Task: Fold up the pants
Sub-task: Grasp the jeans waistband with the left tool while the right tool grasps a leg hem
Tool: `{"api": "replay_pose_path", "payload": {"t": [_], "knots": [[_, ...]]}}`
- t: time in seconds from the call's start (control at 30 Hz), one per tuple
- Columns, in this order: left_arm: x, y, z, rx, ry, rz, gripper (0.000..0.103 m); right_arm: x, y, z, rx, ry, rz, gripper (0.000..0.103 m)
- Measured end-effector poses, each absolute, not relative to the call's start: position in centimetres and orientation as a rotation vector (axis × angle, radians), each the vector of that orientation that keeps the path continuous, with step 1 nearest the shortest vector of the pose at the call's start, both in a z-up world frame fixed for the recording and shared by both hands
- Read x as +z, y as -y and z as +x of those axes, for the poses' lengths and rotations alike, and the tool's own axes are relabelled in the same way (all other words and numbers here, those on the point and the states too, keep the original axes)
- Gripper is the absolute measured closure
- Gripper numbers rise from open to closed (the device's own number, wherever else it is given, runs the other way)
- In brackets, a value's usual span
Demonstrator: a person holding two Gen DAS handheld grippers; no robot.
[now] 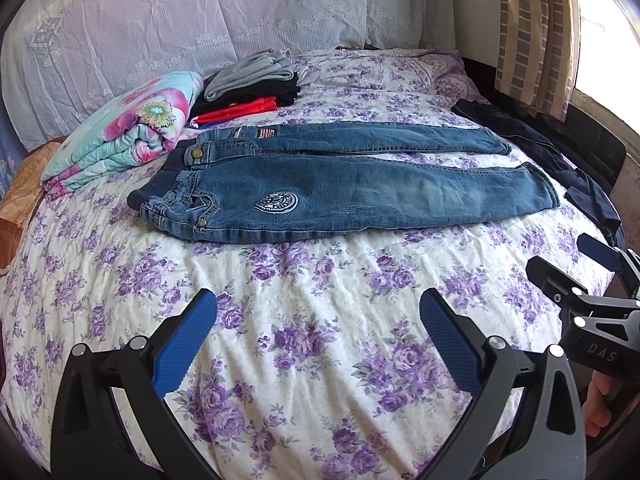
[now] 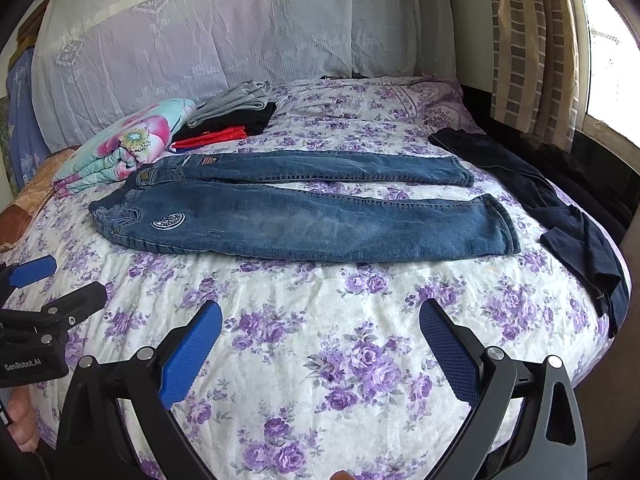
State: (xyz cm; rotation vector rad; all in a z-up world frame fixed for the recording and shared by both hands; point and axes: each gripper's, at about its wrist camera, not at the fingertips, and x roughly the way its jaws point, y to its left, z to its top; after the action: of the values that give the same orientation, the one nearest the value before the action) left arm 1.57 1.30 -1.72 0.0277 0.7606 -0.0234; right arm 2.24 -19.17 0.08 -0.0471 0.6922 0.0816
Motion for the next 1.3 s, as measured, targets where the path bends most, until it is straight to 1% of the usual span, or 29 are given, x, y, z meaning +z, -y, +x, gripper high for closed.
{"api": "replay_pose_path", "payload": {"t": [0.1,0.2,0.43,0.5,0.53,0.57,0.6,0.63,0.67,0.8,0.83,0.87,0.97,1.1,1.17,1.3], "knots": [[-2.1,-4.1,2.7,-0.004,-0.782,-0.021,0.004,-0.5,19.3,2.7,0.073,-0.706,-0.057,0.003],[-2.5,-8.8,4.7,0.057,-0.801,-0.101,0.004,-1.2,19.8,3.7,0.060,-0.727,-0.045,0.003],[-4.1,-20.0,11.6,0.100,-0.862,-0.374,0.004,-2.6,20.7,5.6,0.068,-0.766,0.009,0.003],[-5.0,-22.7,13.7,0.090,-0.877,-0.476,0.008,-2.8,20.5,6.1,0.070,-0.774,0.009,0.003],[-5.5,-23.5,14.6,0.090,-0.889,-0.518,0.014,-2.9,20.5,6.3,0.074,-0.777,0.009,0.003],[-5.9,-24.4,15.5,0.088,-0.904,-0.555,0.024,-3.0,20.5,6.5,0.075,-0.780,0.007,0.003],[-6.4,-24.9,16.1,0.081,-0.916,-0.584,0.029,-3.1,20.4,6.7,0.077,-0.782,0.005,0.003],[-7.0,-25.5,17.0,0.071,-0.934,-0.618,0.037,-3.1,20.4,6.9,0.081,-0.782,0.004,0.003],[-7.6,-25.7,17.8,0.064,-0.956,-0.640,0.041,-3.1,20.5,7.0,0.085,-0.781,0.006,0.003],[-8.0,-25.4,19.3,0.076,-0.972,-0.598,0.041,-3.1,21.0,7.4,0.093,-0.771,0.028,0.003],[-7.9,-25.3,19.6,0.086,-0.976,-0.585,0.057,-3.1,21.2,7.5,0.091,-0.770,0.037,0.003],[-7.9,-25.2,19.8,0.104,-0.984,-0.567,0.079,-3.0,21.4,7.6,0.091,-0.769,0.046,0.003],[-7.6,-25.4,19.1,0.094,-0.975,-0.568,0.085,-2.8,21.8,7.3,0.092,-0.766,0.064,0.003],[-5.4,-24.4,15.4,0.044,-0.887,-0.563,0.086,-2.3,22.9,6.4,0.066,-0.745,0.046,0.003],[-4.4,-23.8,12.3,0.012,-0.848,-0.582,0.086,-2.1,23.6,6.0,0.054,-0.738,0.054,0.003],[-3.7,-24.4,6.9,-0.013,-0.803,-0.635,0.085,-2.1,25.1,5.3,0.043,-0.731,0.063,0.003]]}}
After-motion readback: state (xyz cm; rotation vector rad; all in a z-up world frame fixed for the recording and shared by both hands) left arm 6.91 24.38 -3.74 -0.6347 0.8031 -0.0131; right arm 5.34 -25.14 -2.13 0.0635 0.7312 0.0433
